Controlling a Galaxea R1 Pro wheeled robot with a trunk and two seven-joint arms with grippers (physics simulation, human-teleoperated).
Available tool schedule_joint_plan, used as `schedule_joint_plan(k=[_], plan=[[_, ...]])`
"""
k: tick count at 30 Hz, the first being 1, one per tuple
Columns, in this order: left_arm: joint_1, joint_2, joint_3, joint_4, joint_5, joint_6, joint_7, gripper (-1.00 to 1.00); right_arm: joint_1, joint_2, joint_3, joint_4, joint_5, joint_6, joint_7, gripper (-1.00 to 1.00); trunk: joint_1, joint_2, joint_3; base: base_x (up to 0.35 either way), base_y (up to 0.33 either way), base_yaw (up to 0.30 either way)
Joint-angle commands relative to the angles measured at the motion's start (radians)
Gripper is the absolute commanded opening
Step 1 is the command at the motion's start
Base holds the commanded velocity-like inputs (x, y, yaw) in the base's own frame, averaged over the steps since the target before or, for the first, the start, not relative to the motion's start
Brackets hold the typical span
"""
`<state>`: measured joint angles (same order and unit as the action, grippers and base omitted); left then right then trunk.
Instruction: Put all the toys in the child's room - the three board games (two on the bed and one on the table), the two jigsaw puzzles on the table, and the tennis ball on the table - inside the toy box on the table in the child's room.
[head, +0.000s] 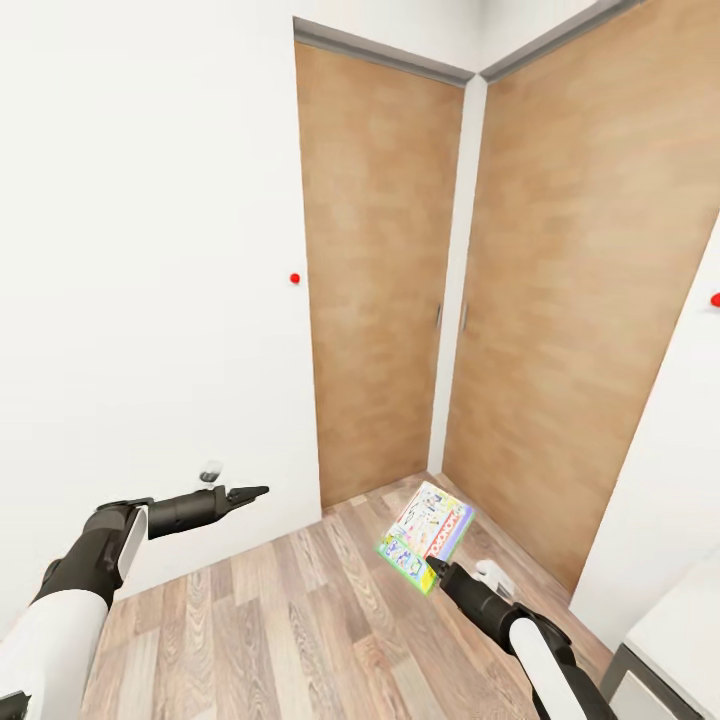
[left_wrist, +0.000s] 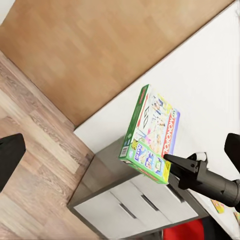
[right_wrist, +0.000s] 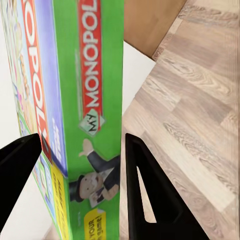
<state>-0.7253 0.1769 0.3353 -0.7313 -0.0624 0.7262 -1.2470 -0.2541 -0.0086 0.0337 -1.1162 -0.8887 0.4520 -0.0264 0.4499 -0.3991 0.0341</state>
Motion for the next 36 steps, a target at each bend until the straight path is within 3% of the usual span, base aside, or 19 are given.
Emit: schedule_joint_plan(k=[1,9,36], plan=[[0.000,0.000,0.003,-0.001,-0.007,0.010,-0.007,1.00,0.000,-0.001,0.002,-0.001,-0.007,0.002,-0.003,-1.00,0.000,-0.001,0.000,-0.189,0.069,-0.246],[0.000,0.000,0.003,0.000,-0.007,0.010,-0.007,1.00,0.000,-0.001,0.002,-0.001,-0.007,0.002,-0.003,-1.00,0.000,-0.001,0.006,-0.125,0.044,-0.246],[0.000,-0.002,0.002,0.000,-0.007,0.010,-0.006,1.00,0.000,-0.001,0.000,0.013,-0.012,0.003,-0.003,-1.00,0.000,-0.001,0.017,-0.002,0.001,-0.247]])
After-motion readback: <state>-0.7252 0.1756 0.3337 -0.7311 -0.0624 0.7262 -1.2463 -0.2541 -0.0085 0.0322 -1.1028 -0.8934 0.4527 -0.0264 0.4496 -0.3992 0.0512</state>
